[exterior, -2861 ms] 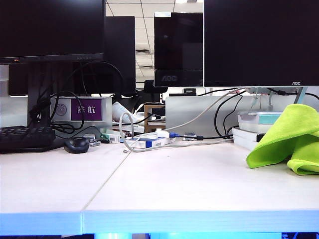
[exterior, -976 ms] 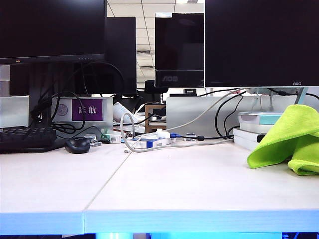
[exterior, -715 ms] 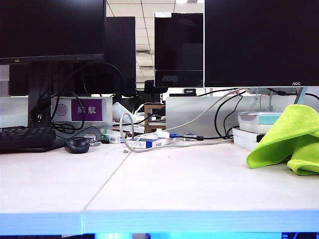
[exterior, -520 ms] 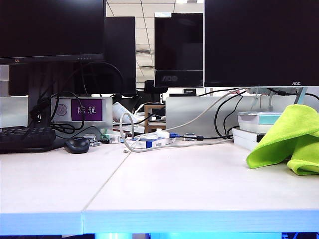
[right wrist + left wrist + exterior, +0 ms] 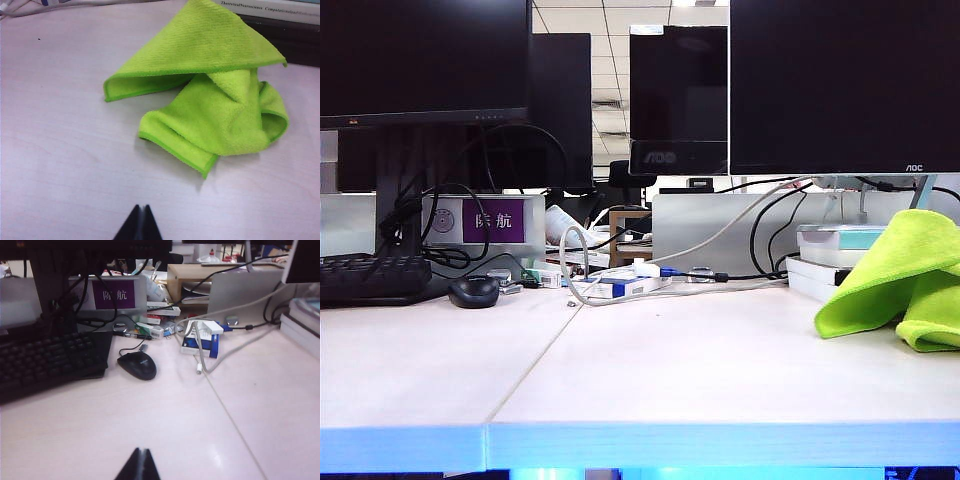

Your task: Wipe the table from left to right using the rag.

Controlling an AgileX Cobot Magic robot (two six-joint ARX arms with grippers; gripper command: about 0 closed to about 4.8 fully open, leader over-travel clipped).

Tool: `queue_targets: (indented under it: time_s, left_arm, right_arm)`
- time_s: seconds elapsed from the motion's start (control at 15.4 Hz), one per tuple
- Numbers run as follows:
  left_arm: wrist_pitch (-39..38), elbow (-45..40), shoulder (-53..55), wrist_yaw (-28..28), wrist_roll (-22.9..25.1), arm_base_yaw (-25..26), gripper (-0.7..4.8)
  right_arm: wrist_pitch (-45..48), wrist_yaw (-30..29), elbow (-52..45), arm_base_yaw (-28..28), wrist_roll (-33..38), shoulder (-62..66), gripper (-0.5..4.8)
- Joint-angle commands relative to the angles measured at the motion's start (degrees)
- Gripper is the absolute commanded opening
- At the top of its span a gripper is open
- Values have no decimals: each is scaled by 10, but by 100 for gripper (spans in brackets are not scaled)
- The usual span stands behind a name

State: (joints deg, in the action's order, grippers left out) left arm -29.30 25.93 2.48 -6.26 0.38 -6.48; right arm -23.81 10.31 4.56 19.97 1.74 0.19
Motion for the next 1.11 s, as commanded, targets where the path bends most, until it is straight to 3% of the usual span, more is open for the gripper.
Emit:
queue_targets:
  time_s: [0.07,0.2,0.52,0.65,0.85,1.11]
  left_arm:
    - [78,-64,0,0,-26,0,-6]
    - [107,-107,-20,2,-68,4,-6]
    - [141,-182,-24,9,-64,46,-6]
    - [174,-247,-25,12,-33,38,-6]
    - [191,-255,-24,75,27,37,-6]
    - [189,-254,-24,90,-14,48,0]
  right_arm:
    - [9,1,0,1,2,-1,-5]
    - [9,1,0,1,2,-1,-5]
    - [9,1,0,1,2,-1,-5]
    - [9,1,0,0,2,-1,-5]
    - [9,1,0,1,2,-1,-5]
    - [9,1,0,1,2,-1,-5]
